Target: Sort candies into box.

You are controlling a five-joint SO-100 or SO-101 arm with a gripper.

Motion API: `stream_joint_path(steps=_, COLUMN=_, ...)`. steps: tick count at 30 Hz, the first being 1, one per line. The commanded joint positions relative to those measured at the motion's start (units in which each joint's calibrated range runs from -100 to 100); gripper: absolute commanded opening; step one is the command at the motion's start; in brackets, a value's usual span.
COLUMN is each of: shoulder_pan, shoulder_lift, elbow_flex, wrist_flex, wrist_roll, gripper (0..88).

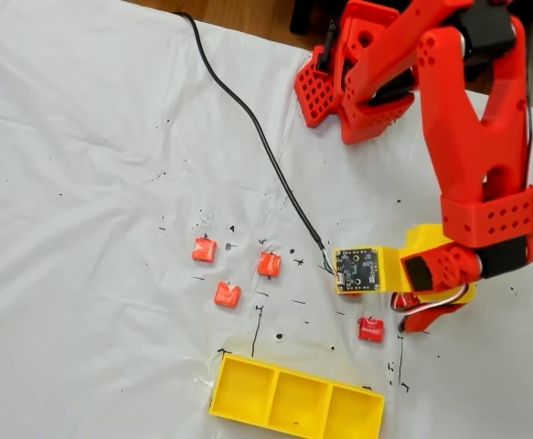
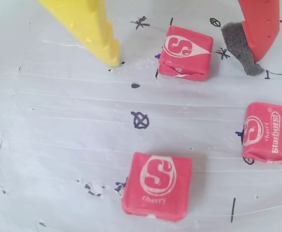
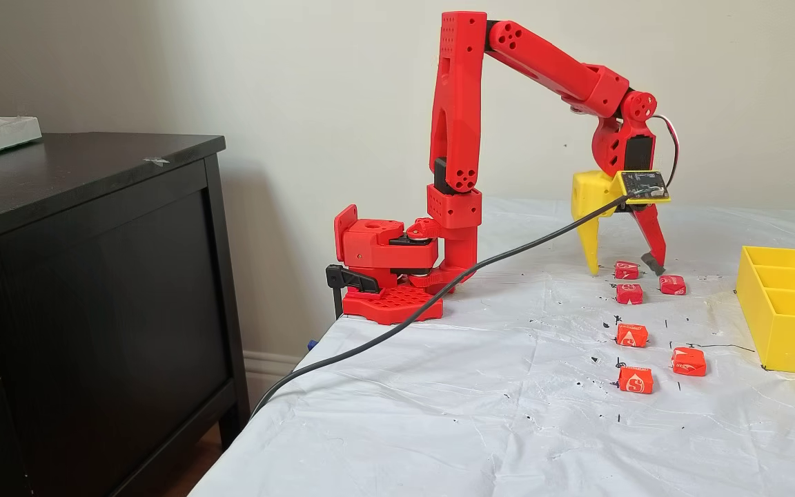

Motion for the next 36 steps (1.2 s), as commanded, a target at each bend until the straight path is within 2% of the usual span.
stream_joint_path(steps=1, shoulder_pan=-0.9, shoulder_lift=0.2, elbow_flex=-3.2, wrist_flex=-1.0, wrist_roll=0.5, gripper=32.5)
stream_joint_path(steps=8, shoulder_pan=-0.8, shoulder_lift=0.6, elbow_flex=-3.8, wrist_flex=-2.8, wrist_roll=1.0, gripper=31.5)
stream_joint_path(steps=11, shoulder_pan=-0.7, shoulder_lift=1.1, elbow_flex=-4.0, wrist_flex=-2.8, wrist_roll=1.2, gripper=27.1)
stream_joint_path(steps=15, shoulder_pan=-0.6, shoulder_lift=2.1, elbow_flex=-4.3, wrist_flex=-2.7, wrist_roll=1.3, gripper=11.7)
stream_joint_path(steps=17, shoulder_pan=-0.4, shoulder_lift=2.3, elbow_flex=-4.4, wrist_flex=-2.7, wrist_roll=1.2, gripper=1.0)
stream_joint_path(steps=24, shoulder_pan=0.0, shoulder_lift=-2.1, elbow_flex=-4.1, wrist_flex=-0.5, wrist_roll=1.3, gripper=0.2)
stream_joint_path(steps=36, shoulder_pan=5.5, shoulder_lift=-25.7, elbow_flex=-9.7, wrist_flex=10.9, wrist_roll=3.0, gripper=0.2)
